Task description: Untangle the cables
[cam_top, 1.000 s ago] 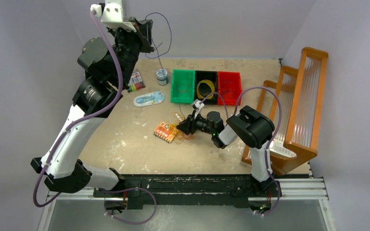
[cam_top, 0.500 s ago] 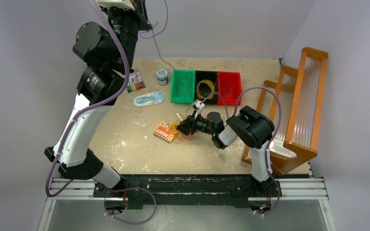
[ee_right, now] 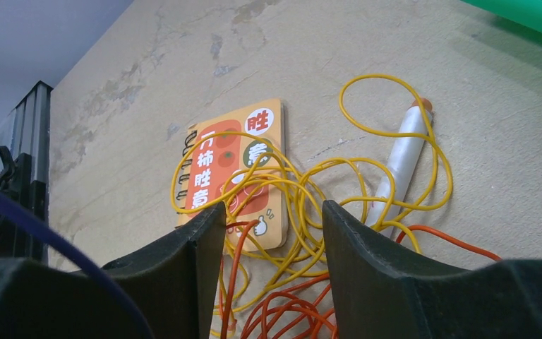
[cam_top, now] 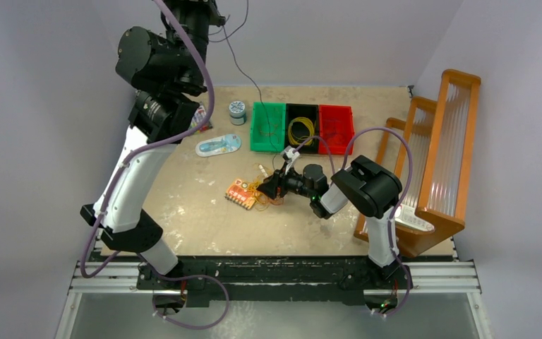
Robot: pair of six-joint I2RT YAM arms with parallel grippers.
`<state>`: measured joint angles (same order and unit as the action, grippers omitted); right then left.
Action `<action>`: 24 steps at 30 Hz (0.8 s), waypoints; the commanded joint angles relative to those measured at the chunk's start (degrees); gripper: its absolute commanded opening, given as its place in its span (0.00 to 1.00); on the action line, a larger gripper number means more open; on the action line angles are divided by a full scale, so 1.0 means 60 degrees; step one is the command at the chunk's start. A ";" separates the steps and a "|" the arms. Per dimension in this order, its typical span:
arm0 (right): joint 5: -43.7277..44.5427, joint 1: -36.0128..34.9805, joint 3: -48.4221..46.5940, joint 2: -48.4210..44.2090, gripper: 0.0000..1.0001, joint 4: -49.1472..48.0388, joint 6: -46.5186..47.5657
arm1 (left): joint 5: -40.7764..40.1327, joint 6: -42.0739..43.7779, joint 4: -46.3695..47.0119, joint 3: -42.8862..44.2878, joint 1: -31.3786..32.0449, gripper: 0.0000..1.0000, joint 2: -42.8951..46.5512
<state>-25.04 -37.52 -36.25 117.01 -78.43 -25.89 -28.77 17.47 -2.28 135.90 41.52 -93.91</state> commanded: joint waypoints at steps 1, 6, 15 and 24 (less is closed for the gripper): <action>0.0129 -0.0036 0.0115 -0.0019 0.57 -0.0214 0.0082 | 0.0024 0.1236 0.1466 0.0465 -0.0053 0.00 -0.0027; 0.0087 -0.0032 0.0076 0.0000 0.62 -0.0113 0.0093 | 0.0052 0.1736 0.2171 0.0580 -0.0054 0.00 -0.0085; 0.0108 -0.0033 0.0094 0.0039 0.68 0.0011 0.0122 | 0.0108 0.2490 0.2876 0.1064 -0.0054 0.00 -0.0212; 0.0055 -0.0032 0.0081 0.0073 0.68 -0.0073 0.0060 | 0.0033 0.2789 0.2980 0.0872 -0.0051 0.00 0.0034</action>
<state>-25.08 -37.60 -36.25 117.01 -79.20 -25.91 -28.82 32.64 14.04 140.79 41.52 -95.22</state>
